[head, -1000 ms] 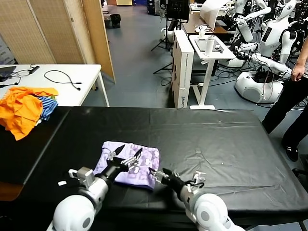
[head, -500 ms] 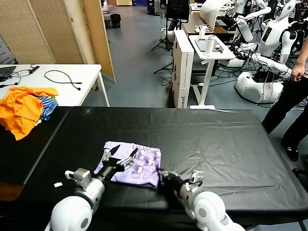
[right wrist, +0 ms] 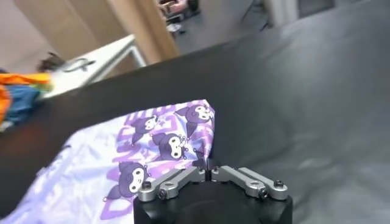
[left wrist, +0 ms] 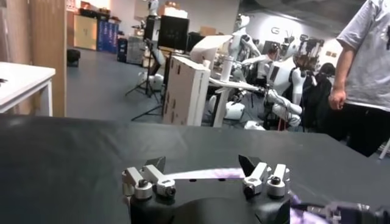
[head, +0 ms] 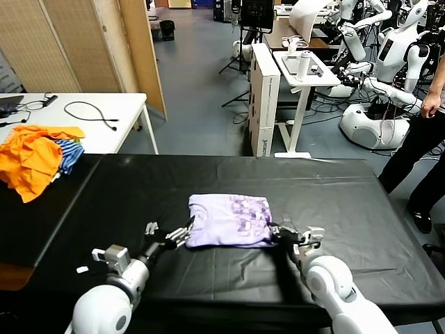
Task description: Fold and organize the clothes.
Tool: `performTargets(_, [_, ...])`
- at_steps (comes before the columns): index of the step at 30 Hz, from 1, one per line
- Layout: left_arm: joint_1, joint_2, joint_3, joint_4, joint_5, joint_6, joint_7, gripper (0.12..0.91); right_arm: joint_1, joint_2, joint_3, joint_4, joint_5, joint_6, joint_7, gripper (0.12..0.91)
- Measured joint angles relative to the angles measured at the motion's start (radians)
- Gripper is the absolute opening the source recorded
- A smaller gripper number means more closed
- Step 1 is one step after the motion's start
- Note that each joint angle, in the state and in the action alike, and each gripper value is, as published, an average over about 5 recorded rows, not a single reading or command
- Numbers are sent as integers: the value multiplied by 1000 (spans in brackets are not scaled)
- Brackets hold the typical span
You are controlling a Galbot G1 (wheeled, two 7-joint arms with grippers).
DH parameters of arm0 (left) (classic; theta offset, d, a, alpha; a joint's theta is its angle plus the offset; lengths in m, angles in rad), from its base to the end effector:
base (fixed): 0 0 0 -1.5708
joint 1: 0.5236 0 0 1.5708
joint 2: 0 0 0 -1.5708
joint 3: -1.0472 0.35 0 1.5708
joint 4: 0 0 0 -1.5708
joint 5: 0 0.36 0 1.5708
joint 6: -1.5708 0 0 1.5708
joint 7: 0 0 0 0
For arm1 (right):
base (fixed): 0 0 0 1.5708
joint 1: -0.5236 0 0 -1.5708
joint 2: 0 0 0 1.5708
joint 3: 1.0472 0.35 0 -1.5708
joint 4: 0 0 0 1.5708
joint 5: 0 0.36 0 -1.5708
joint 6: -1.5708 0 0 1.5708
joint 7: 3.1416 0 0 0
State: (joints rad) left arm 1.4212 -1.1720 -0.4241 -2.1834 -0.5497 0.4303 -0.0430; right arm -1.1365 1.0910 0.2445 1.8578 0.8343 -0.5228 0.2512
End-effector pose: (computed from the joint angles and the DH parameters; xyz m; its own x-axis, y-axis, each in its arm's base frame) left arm 0.2205 0.0286 -0.2403 -0.9052 0.3366 0.2594 0.2907 0.9357 -0.1999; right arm 0.3070 -0.0301 -0.2925 -0.8180 -0.2794 0.5029 -0.1546 0.9488 0.2756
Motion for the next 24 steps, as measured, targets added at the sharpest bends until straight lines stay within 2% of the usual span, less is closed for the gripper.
performTargets(5, [-2, -8, 2, 10, -9, -2, -3, 907, -8, -7, 25, 1, -19, 20, -54, 174])
performTargets(8, [-5, -10, 4, 18, -13, -9, -3, 907, -7, -17, 40, 9, -48, 33, -109, 307])
performTargets(12, [-11, -6, 5, 29, -14, -26, -22, 907, -4, -43, 52, 26, -91, 45, -171, 569])
performTargets(15, [-12, 3, 7, 35, -18, -47, -61, 907, -16, -73, 54, 50, -124, 73, -173, 751])
performTargets(18, [-2, 17, 5, 41, -15, -78, -92, 907, -41, -106, 64, 84, -156, 127, -156, 872])
performTargets(22, [18, 40, 3, 54, 10, -151, -106, 907, -99, -133, 88, 134, -215, 224, -153, 905])
performTargets(24, [31, 50, 1, 55, 16, -174, -116, 907, -135, -135, 104, 158, -245, 264, -150, 906])
